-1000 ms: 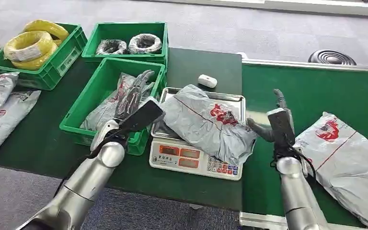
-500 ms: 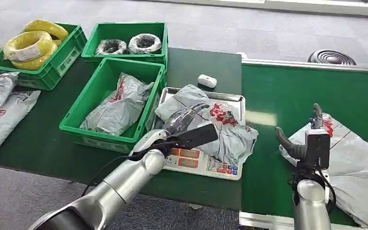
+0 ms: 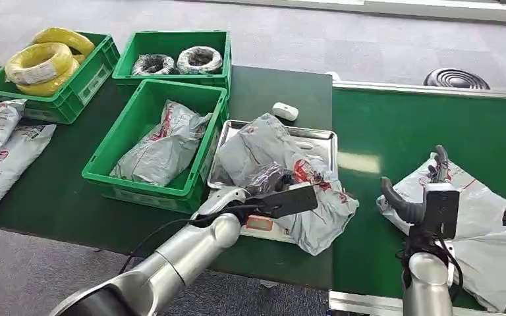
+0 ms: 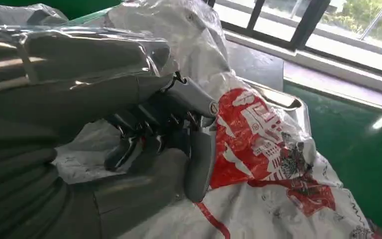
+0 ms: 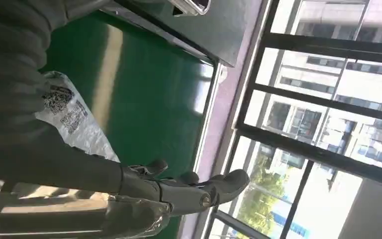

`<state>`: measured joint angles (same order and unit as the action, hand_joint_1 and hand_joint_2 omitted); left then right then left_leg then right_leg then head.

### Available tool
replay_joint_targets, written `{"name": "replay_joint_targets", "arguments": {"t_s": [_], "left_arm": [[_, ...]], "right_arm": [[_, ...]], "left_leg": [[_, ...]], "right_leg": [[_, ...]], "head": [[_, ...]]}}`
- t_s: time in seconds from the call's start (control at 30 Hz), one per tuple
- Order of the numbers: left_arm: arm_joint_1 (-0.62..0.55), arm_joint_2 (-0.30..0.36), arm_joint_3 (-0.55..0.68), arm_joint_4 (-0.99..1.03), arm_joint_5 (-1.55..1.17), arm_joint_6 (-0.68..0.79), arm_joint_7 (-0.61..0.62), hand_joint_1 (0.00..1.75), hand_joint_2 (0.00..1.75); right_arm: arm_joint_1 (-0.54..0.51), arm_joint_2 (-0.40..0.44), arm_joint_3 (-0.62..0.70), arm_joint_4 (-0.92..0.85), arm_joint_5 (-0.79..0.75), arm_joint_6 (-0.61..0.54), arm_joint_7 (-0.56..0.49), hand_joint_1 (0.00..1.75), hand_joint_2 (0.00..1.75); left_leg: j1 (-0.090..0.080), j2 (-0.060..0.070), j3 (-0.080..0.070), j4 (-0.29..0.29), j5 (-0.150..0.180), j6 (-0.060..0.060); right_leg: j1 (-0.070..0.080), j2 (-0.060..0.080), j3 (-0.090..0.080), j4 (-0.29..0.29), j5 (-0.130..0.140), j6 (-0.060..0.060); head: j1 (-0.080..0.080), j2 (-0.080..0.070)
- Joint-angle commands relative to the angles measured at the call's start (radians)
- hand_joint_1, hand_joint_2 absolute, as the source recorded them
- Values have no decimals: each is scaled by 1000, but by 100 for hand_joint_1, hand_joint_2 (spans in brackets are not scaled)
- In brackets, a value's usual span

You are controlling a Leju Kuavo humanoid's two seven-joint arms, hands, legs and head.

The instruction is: Moved the parcel from conveyor to table for the left to box.

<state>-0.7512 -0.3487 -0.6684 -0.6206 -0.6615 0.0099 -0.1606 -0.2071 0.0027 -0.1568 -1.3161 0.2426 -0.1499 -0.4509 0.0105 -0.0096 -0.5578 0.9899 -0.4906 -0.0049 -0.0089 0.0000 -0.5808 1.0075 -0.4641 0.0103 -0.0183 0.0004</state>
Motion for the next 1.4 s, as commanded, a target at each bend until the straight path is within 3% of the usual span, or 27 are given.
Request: {"name": "replay_joint_targets", "arguments": {"t_s": [0.03,0.2,0.3,0.4,0.43,0.47,0.57,0.6,0.83,1.17,1.4], "left_arm": [[-34,0,-42,107,6,-1,21,175,175],[-18,0,-8,81,12,76,8,175,175],[4,10,86,-23,81,206,-72,175,175],[41,27,142,-184,143,246,-99,173,175],[43,30,142,-204,147,248,-99,157,175],[43,30,143,-213,149,251,-99,28,175],[46,30,144,-224,154,260,-102,28,175],[49,27,144,-225,154,269,-105,0,175],[13,11,108,-141,169,283,-93,0,175],[-68,0,-211,53,151,115,119,0,175],[-72,0,-277,88,171,119,145,0,175]], "right_arm": [[34,44,-55,-53,-5,-5,10,0,175],[51,60,-51,-73,2,-1,21,0,175],[54,71,-50,-79,9,-2,23,0,175],[42,65,-47,-65,10,-1,23,0,175],[41,63,-47,-63,10,-2,23,0,175],[41,61,-46,-61,11,-2,23,0,175],[41,59,-45,-60,11,-3,23,0,175],[42,57,-46,-57,11,-3,23,0,175],[46,46,-44,-41,1,-15,14,0,175],[58,50,-65,-55,-2,-13,13,0,175],[67,63,-75,-74,5,-9,17,0,175]], "left_leg": [[0,1,2,-1,0,0],[0,1,1,-1,0,0],[0,1,1,-1,1,0],[0,4,1,-1,0,0],[0,3,0,-1,0,0],[-1,4,1,-1,0,0],[0,3,2,-2,0,0],[-1,2,2,-1,0,0],[0,2,1,-2,1,0],[0,-1,1,-1,0,0],[0,0,1,-1,0,0]], "right_leg": [[0,0,2,-1,0,-1],[0,0,1,0,0,0],[0,0,1,-1,1,-1],[0,3,0,-1,1,-1],[0,2,-1,0,0,0],[0,2,0,0,0,-1],[0,2,1,-1,1,0],[0,2,1,-1,0,0],[0,1,1,-1,1,0],[0,-1,2,-1,0,0],[0,0,1,-1,0,0]], "head": [[0,0],[0,0],[0,0],[0,0],[0,0],[0,0],[0,0],[0,0],[0,0],[0,0],[0,0]]}}
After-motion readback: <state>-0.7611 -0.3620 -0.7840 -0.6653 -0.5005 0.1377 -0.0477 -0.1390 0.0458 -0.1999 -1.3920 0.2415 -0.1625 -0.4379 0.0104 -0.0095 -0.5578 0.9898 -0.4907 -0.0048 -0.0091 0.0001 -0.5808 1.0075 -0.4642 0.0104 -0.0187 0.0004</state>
